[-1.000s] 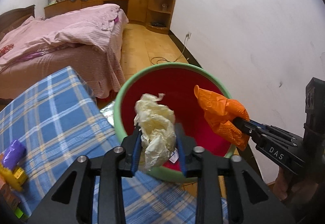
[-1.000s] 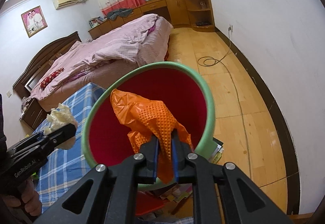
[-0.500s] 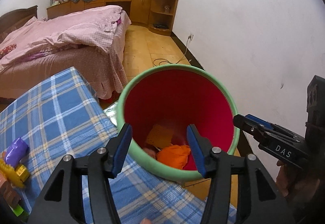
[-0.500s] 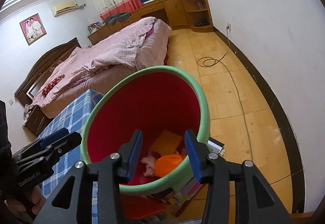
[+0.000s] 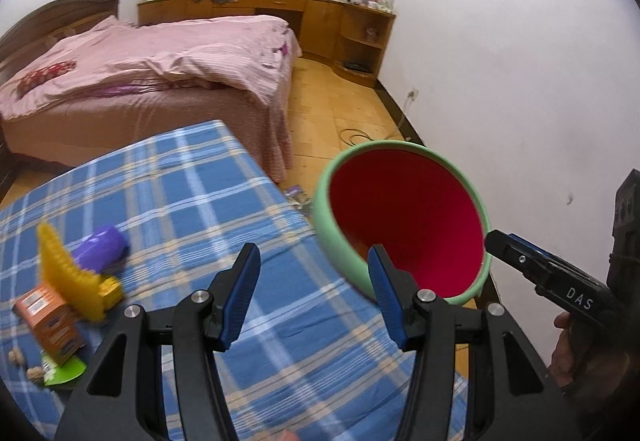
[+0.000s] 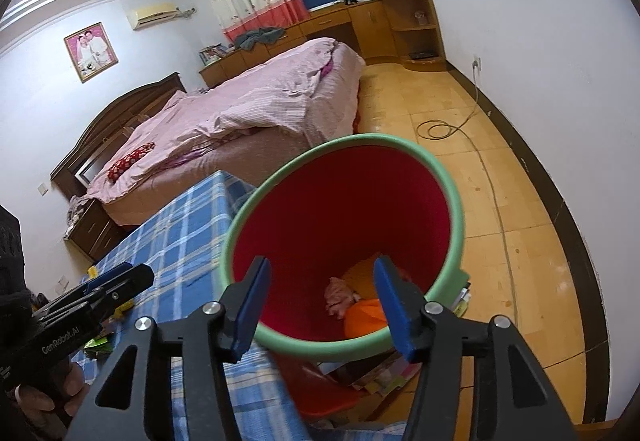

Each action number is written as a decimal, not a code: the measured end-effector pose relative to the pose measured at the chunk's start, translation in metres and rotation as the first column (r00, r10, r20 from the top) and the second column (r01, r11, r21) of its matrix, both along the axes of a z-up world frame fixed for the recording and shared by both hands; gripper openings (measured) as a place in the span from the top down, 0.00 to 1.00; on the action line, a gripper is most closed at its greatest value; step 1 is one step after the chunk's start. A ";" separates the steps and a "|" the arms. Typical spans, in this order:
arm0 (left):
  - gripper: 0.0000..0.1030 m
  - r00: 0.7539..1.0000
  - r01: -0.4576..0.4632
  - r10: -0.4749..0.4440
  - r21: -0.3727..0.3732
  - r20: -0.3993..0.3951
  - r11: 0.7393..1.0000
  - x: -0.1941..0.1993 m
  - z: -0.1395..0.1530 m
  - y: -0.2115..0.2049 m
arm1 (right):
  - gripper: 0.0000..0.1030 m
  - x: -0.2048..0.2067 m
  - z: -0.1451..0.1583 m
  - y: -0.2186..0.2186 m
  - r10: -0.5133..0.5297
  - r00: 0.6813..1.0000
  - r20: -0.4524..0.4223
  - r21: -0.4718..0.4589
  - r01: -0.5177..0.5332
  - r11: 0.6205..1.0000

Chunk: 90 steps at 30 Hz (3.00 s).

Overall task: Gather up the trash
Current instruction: 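Move the left tool to the small orange carton and grasp it, then grasp the yellow mesh foam with the right tool while the left tool holds the carton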

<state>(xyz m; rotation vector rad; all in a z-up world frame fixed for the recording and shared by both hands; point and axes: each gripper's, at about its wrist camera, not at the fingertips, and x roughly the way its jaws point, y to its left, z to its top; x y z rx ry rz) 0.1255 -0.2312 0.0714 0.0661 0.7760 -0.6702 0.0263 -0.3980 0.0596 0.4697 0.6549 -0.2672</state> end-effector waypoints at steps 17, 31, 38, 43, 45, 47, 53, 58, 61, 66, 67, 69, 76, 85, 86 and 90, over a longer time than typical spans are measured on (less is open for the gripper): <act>0.40 0.974 -0.226 0.225 0.039 0.028 0.973 0.009 0.004 0.097 | 0.38 0.014 0.002 0.051 0.093 0.995 -0.021 -0.004 -0.093 0.996; 0.25 0.937 -0.350 0.344 0.128 0.068 0.928 0.029 -0.012 0.159 | 0.36 0.033 -0.006 0.082 0.157 0.986 -0.058 0.006 -0.157 0.988; 0.25 0.930 -0.368 0.366 0.155 0.045 0.917 0.044 -0.029 0.177 | 0.36 0.045 -0.011 0.096 0.175 0.981 -0.085 -0.001 -0.176 0.984; 0.25 0.937 -0.347 0.348 0.168 0.028 0.923 0.052 -0.040 0.178 | 0.36 0.051 -0.012 0.104 0.187 0.977 -0.101 -0.008 -0.189 0.982; 0.25 0.939 -0.339 0.343 0.176 0.013 0.924 0.056 -0.045 0.179 | 0.36 0.054 -0.012 0.106 0.193 0.975 -0.108 -0.012 -0.195 0.981; 0.25 0.937 -0.340 0.348 0.168 -0.020 0.925 0.059 -0.050 0.182 | 0.36 0.057 -0.013 0.110 0.199 0.973 -0.114 -0.017 -0.202 0.979; 0.45 0.933 -0.343 0.351 0.099 -0.083 0.934 0.066 -0.058 0.193 | 0.36 0.068 -0.014 0.125 0.224 0.966 -0.130 -0.028 -0.229 0.973; 0.46 0.933 -0.351 0.354 0.057 -0.060 0.935 0.062 -0.052 0.200 | 0.36 0.078 -0.015 0.140 0.248 0.959 -0.137 -0.032 -0.255 0.967; 0.47 0.921 -0.387 0.388 0.034 -0.043 0.922 0.061 -0.047 0.210 | 0.36 0.084 -0.014 0.149 0.267 0.954 -0.137 -0.033 -0.274 0.961; 0.48 0.892 -0.453 0.453 0.002 -0.016 0.892 0.062 -0.039 0.228 | 0.36 0.097 -0.013 0.170 0.311 0.942 -0.129 -0.037 -0.318 0.947; 0.48 0.884 -0.467 0.467 -0.002 -0.012 0.884 0.062 -0.038 0.231 | 0.36 0.101 -0.013 0.176 0.322 0.938 -0.126 -0.034 -0.329 0.944; 0.48 0.872 -0.490 0.490 -0.006 -0.009 0.872 0.063 -0.038 0.237 | 0.36 0.107 -0.013 0.185 0.343 0.932 -0.121 -0.030 -0.349 0.937; 0.48 0.848 -0.529 0.529 -0.015 0.005 0.848 0.064 -0.040 0.251 | 0.36 0.137 -0.021 0.219 0.413 0.903 -0.120 -0.008 -0.417 0.909; 0.48 0.851 -0.526 0.526 -0.020 -0.012 0.850 0.064 -0.046 0.253 | 0.36 0.174 -0.035 0.257 0.488 0.866 -0.109 -0.004 -0.491 0.871; 0.48 0.852 -0.524 0.524 -0.021 -0.012 0.851 0.064 -0.046 0.253 | 0.36 0.177 -0.036 0.259 0.493 0.863 -0.109 -0.007 -0.496 0.868; 0.48 0.854 -0.520 0.520 -0.021 -0.016 0.854 0.065 -0.047 0.252 | 0.55 0.184 -0.043 0.267 0.512 0.852 -0.115 -0.003 -0.515 0.857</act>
